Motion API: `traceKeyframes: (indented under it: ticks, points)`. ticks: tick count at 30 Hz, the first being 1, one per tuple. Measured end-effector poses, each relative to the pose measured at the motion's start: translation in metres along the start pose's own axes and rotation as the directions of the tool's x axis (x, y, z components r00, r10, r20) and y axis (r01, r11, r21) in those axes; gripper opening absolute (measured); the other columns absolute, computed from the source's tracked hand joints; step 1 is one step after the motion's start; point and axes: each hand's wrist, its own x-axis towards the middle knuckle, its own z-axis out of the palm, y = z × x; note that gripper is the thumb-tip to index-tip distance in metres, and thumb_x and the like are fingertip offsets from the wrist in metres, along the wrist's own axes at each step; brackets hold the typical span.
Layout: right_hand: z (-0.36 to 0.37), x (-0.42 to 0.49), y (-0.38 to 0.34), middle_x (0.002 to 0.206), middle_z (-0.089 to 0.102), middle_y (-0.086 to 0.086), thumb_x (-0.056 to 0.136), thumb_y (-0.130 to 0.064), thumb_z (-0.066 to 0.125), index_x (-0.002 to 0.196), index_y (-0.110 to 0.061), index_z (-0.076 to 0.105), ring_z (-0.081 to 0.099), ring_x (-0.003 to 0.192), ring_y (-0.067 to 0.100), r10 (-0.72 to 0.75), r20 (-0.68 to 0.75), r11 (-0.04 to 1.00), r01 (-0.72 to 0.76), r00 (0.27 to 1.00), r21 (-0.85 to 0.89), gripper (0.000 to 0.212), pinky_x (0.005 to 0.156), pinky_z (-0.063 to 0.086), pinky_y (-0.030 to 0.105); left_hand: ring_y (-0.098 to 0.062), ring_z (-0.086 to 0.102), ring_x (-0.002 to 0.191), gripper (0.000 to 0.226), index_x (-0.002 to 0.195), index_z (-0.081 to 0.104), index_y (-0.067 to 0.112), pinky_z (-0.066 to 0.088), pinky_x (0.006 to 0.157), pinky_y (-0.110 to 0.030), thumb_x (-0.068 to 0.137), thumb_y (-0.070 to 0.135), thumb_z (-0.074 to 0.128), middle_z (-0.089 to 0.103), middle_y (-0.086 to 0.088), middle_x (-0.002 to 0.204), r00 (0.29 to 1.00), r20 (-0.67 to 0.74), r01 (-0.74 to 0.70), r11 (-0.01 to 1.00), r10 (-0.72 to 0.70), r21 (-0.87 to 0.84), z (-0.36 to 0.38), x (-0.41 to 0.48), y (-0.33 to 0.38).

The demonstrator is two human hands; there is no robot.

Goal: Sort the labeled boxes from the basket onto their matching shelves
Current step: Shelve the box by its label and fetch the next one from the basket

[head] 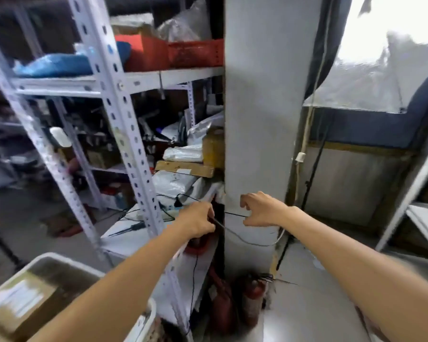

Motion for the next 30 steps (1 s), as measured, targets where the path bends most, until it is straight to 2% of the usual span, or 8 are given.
traceKeyframes:
  ticks: [3, 6, 10, 13, 16, 19, 25, 30]
  points:
    - [0.020, 0.035, -0.068, 0.101, 0.057, 0.006, 0.079, -0.027, 0.062, 0.102, -0.008, 0.053, 0.050, 0.087, 0.021, -0.216, 0.092, 0.976, 0.218, 0.972, -0.008, 0.031, 0.068, 0.040, 0.030, -0.023, 0.059, 0.101, 0.031, 0.110, 0.059, 0.019, 0.047, 0.079, -0.031, 0.081, 0.027, 0.069, 0.063, -0.001, 0.106, 0.975, -0.050, 0.217, 0.976, -0.218, -0.031, 0.005, -0.053, -0.064]
    - [0.047, 0.051, -0.135, 0.102, 0.056, 0.005, 0.080, -0.026, 0.065, 0.106, -0.010, 0.053, 0.051, 0.090, 0.023, -0.426, 0.190, 0.904, 0.424, 0.884, 0.054, 0.033, 0.068, 0.041, 0.033, -0.025, 0.059, 0.103, 0.033, 0.111, 0.058, 0.019, 0.049, 0.086, -0.037, 0.082, 0.028, 0.070, 0.062, -0.003, 0.111, 0.909, -0.058, 0.411, 0.910, -0.414, -0.047, 0.019, -0.118, -0.117]
    - [0.088, 0.049, -0.213, 0.109, 0.055, 0.006, 0.081, -0.030, 0.068, 0.113, -0.012, 0.052, 0.051, 0.094, 0.023, -0.609, 0.270, 0.788, 0.606, 0.746, 0.103, 0.041, 0.074, 0.043, 0.033, -0.026, 0.061, 0.101, 0.035, 0.112, 0.058, 0.017, 0.052, 0.082, -0.039, 0.081, 0.027, 0.069, 0.063, -0.005, 0.112, 0.771, -0.078, 0.630, 0.775, -0.632, -0.056, 0.043, -0.206, -0.157]
    - [0.117, 0.043, -0.255, 0.107, 0.056, 0.008, 0.079, -0.029, 0.068, 0.114, -0.010, 0.054, 0.054, 0.098, 0.026, -0.694, 0.295, 0.711, 0.690, 0.657, 0.135, 0.042, 0.079, 0.047, 0.037, -0.025, 0.061, 0.098, 0.034, 0.115, 0.057, 0.013, 0.053, 0.083, -0.039, 0.084, 0.023, 0.068, 0.062, -0.008, 0.112, 0.650, -0.056, 0.743, 0.650, -0.757, -0.158, 0.061, -0.253, -0.175]
    - [0.144, 0.038, -0.282, 0.106, 0.055, 0.008, 0.078, -0.029, 0.067, 0.112, -0.010, 0.052, 0.053, 0.094, 0.025, -0.735, 0.358, 0.658, 0.733, 0.576, 0.173, 0.042, 0.080, 0.049, 0.041, -0.025, 0.059, 0.100, 0.034, 0.114, 0.057, 0.011, 0.051, 0.083, -0.038, 0.084, 0.023, 0.069, 0.060, -0.009, 0.114, 0.571, -0.010, 0.808, 0.565, -0.821, -0.168, 0.079, -0.284, -0.188]
    - [0.163, 0.045, -0.304, 0.108, 0.055, 0.006, 0.077, -0.030, 0.068, 0.116, -0.011, 0.051, 0.054, 0.094, 0.025, -0.746, 0.393, 0.639, 0.744, 0.537, 0.196, 0.046, 0.078, 0.050, 0.039, -0.024, 0.059, 0.096, 0.030, 0.111, 0.060, 0.010, 0.047, 0.072, -0.031, 0.084, 0.022, 0.068, 0.062, -0.008, 0.111, 0.526, 0.028, 0.844, 0.518, -0.850, -0.138, 0.088, -0.296, -0.203]
    - [0.191, 0.086, -0.351, 0.102, 0.054, 0.001, 0.076, -0.033, 0.074, 0.119, -0.014, 0.050, 0.053, 0.089, 0.019, -0.733, 0.416, 0.654, 0.727, 0.538, 0.211, 0.053, 0.069, 0.046, 0.031, -0.025, 0.057, 0.101, 0.035, 0.117, 0.054, 0.012, 0.051, 0.088, -0.038, 0.085, 0.025, 0.065, 0.059, -0.007, 0.114, 0.549, 0.066, 0.833, 0.538, -0.833, -0.132, 0.088, -0.288, -0.256]
    - [0.236, 0.116, -0.393, 0.109, 0.054, 0.001, 0.074, -0.029, 0.075, 0.126, -0.014, 0.050, 0.052, 0.092, 0.016, -0.690, 0.499, 0.688, 0.689, 0.525, 0.226, 0.060, 0.069, 0.042, 0.026, -0.023, 0.057, 0.096, 0.033, 0.111, 0.056, 0.015, 0.052, 0.085, -0.039, 0.082, 0.027, 0.067, 0.060, -0.006, 0.109, 0.541, 0.091, 0.833, 0.517, -0.836, -0.197, 0.101, -0.287, -0.322]
